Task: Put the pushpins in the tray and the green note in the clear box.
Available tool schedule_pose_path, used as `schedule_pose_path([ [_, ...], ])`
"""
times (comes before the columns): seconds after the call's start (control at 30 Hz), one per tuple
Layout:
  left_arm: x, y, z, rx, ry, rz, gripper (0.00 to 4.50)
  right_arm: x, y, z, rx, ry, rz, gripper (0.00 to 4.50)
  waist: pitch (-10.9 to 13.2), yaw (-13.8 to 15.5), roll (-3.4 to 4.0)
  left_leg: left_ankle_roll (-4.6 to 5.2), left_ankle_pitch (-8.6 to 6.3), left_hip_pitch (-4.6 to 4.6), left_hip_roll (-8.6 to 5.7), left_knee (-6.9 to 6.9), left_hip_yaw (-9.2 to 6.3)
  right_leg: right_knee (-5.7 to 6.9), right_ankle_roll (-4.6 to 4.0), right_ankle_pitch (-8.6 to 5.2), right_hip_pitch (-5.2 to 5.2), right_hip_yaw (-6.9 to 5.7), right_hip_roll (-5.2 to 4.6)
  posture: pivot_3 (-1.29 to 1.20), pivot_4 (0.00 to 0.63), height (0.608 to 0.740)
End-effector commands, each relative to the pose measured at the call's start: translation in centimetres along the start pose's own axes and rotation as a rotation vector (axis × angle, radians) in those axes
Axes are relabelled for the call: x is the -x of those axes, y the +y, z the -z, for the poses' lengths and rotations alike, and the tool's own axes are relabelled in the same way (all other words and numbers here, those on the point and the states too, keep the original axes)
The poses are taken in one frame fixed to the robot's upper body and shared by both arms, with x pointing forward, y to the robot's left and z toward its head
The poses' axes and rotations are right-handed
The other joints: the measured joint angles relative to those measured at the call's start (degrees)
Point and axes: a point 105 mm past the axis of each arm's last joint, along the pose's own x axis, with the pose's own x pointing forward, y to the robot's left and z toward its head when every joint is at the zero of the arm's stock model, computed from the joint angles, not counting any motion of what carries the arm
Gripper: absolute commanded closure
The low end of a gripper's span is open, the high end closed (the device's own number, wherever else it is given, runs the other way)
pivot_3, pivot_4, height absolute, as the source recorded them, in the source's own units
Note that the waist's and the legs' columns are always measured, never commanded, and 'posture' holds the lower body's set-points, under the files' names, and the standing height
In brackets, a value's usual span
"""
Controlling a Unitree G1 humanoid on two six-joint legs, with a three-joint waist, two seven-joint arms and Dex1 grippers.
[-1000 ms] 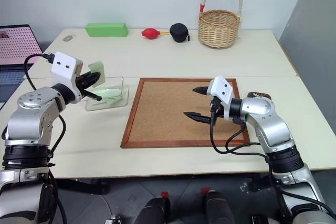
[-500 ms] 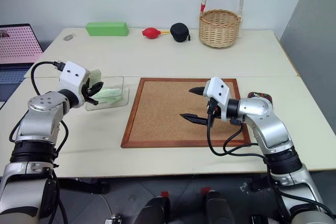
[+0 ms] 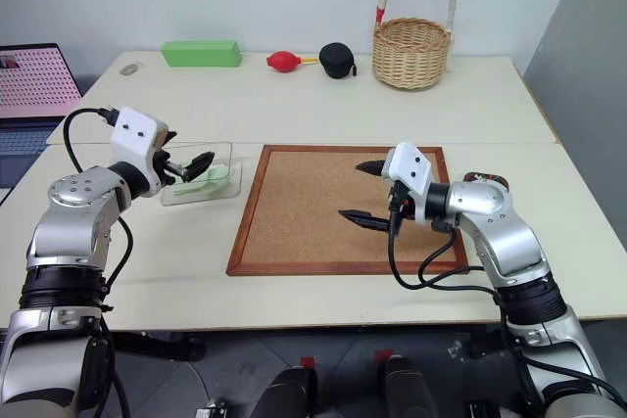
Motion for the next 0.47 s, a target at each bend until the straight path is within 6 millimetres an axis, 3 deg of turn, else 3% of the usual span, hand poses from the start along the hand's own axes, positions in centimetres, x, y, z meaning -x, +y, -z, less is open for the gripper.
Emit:
schedule_pose_path([
  [0.03, 1.2, -2.2, -3.1, 0.027, -0.127, 0.087, 0.41, 2.6, -2.8, -0.3, -0.014, -0.048, 0.205, 0.00, 0.0, 0.0, -0.01, 0.00, 0.00, -0.01, -0.01, 0.00, 0.00, -0.01, 0.00, 0.00, 0.00, 0.00, 0.00, 0.00, 0.150, 0.740],
  [0.13, 2.0, -4.7, -2.5, 0.000, -0.118, 0.149, 0.41, 4.4, -3.1, 1.3, -0.070, -0.030, 0.302, 0.00, 0.0, 0.1, -0.01, 0.00, 0.00, 0.01, 0.00, -0.01, 0.00, -0.02, 0.00, 0.00, 0.02, 0.01, -0.02, 0.00, 0.150, 0.740],
  [0.3, 3.2, -8.7, -1.2, 0.013, -0.109, 0.286, 0.41, 6.3, -1.5, 3.8, -0.130, 0.036, 0.339, 0.00, 0.0, 0.0, -0.01, 0.00, 0.00, 0.07, 0.01, -0.01, 0.03, 0.01, -0.02, -0.01, 0.04, 0.05, 0.00, 0.00, 0.150, 0.740],
  [0.47, 4.0, -10.2, -0.5, 0.057, -0.104, 0.338, 0.41, 7.1, -0.4, 4.8, -0.152, 0.071, 0.344, 0.00, 0.0, -0.1, -0.01, 0.01, 0.00, 0.12, 0.04, 0.09, 0.13, 0.07, -0.01, -0.01, 0.04, 0.11, 0.04, 0.00, 0.150, 0.740],
])
